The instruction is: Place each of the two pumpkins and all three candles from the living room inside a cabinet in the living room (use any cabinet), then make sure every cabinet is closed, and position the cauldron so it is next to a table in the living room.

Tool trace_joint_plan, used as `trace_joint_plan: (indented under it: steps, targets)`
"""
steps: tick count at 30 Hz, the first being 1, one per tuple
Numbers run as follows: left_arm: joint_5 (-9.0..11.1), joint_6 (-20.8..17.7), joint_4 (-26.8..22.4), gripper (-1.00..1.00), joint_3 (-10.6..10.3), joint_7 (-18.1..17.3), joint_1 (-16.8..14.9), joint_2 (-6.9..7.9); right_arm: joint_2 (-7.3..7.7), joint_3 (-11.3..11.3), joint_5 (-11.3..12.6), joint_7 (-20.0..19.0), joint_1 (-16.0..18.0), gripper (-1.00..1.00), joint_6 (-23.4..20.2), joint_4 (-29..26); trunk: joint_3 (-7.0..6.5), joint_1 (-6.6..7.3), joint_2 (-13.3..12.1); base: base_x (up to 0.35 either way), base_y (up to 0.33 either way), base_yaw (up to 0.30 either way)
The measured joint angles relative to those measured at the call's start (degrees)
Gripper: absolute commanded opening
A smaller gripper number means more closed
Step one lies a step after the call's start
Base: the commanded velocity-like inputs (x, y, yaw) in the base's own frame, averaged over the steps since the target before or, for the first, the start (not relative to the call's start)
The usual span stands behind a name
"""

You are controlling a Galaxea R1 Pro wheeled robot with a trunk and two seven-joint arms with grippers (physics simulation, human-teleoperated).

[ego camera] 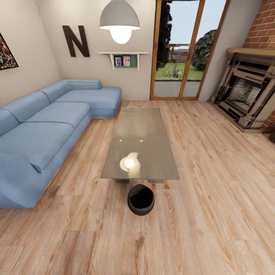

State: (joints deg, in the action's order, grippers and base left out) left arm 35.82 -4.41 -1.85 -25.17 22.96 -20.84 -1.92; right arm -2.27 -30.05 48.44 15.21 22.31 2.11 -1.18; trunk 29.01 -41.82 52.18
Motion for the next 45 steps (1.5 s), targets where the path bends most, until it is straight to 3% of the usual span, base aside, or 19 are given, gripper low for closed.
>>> trace_joint_plan:
  steps: [2,4,7,10,19,45]
  targets:
    - [0.0,0.0,0.0,1.00,0.0,-0.9,0.1,0.47,0.08,0.0,0.2,-3.6,0.0,1.00,0.0,0.3,-0.36,0.44,-0.8,0.000,0.000,0.000]
    - [0.0,0.0,0.0,1.00,0.0,-4.2,0.2,1.18,0.14,0.0,0.1,-5.6,-0.1,1.00,0.0,1.1,-0.72,0.88,-1.6,0.000,0.000,0.000]
    - [0.0,0.0,0.2,1.00,0.0,-8.3,0.2,2.07,0.16,0.0,0.0,-6.5,-0.1,1.00,0.0,1.6,-1.26,1.54,-2.8,0.000,0.000,0.000]
    - [0.0,0.0,0.3,1.00,0.0,-9.9,0.2,2.51,0.16,0.0,0.0,-6.8,-0.1,1.00,0.0,1.8,-1.80,2.20,-4.0,0.000,0.000,0.000]
    - [0.0,0.0,0.3,1.00,0.0,-10.7,0.4,2.69,0.11,0.0,0.1,-6.9,-0.1,1.00,-0.1,2.0,-3.42,4.18,-7.6,0.000,0.000,0.000]
    - [0.7,0.0,0.3,1.00,0.0,-11.0,0.4,2.77,-0.04,0.0,0.2,-6.7,-0.1,1.00,-0.2,2.8,-3.42,4.18,-7.6,0.000,0.000,0.000]
